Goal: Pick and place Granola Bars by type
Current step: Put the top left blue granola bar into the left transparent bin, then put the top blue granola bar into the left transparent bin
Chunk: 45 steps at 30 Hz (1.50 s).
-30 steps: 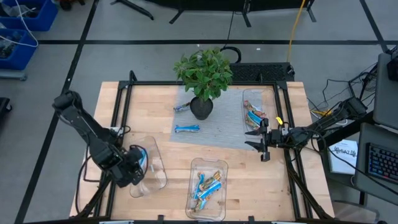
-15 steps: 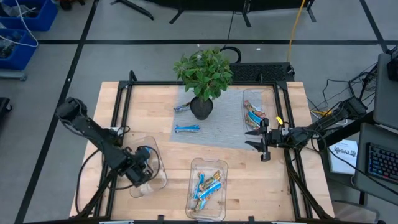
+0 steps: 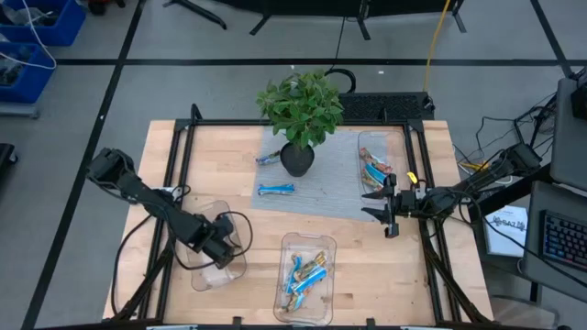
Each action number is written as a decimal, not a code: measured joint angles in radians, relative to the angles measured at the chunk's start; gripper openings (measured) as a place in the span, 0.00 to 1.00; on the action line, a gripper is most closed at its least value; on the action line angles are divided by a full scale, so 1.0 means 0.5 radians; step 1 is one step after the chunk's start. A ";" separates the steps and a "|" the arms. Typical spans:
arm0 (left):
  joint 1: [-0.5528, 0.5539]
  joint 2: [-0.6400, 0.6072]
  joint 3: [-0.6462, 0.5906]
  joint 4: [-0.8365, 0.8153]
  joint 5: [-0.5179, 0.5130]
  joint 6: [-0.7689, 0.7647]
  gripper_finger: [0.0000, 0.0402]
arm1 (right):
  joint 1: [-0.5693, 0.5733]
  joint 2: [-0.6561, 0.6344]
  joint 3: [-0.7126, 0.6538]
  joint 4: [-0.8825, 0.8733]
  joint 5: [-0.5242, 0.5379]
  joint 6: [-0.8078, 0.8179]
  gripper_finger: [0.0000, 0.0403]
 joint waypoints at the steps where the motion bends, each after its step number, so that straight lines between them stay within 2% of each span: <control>1: 0.002 -0.012 -0.001 0.000 -0.011 0.055 0.18 | 0.000 0.000 0.001 0.000 0.000 -0.001 0.41; 12: -0.016 -0.244 -0.001 -0.004 -0.109 0.089 0.21 | 0.000 0.000 0.000 -0.008 0.000 -0.004 0.41; 18: -0.103 -0.451 -0.001 -0.071 -0.554 0.194 0.21 | 0.000 0.000 0.000 -0.009 0.000 0.001 0.41; 23: -0.166 -0.683 -0.001 -0.151 -0.696 0.177 0.21 | 0.000 0.000 0.000 -0.017 0.000 0.001 0.41; 26: -0.198 -0.833 -0.001 -0.155 -1.016 0.344 0.21 | 0.000 0.001 0.000 -0.018 0.000 -0.001 0.41; 32: -0.207 -1.088 -0.001 -0.153 -2.068 0.618 0.21 | 0.000 0.001 0.000 -0.018 0.000 -0.005 0.41; 35: -0.206 -1.180 -0.001 -0.154 -2.464 0.765 0.21 | -0.001 0.001 0.001 -0.017 0.000 -0.033 0.41; 37: -0.199 -1.239 -0.001 -0.154 -2.563 0.871 0.21 | 0.000 0.001 0.000 -0.017 0.000 -0.044 0.41; 40: -0.156 -1.310 -0.007 -0.152 -2.577 0.944 0.21 | 0.000 0.001 0.001 -0.017 0.000 -0.053 0.41; 45: -0.076 -1.436 -0.135 -0.152 -2.558 0.871 0.21 | 0.000 0.000 0.000 -0.001 0.001 -0.101 0.41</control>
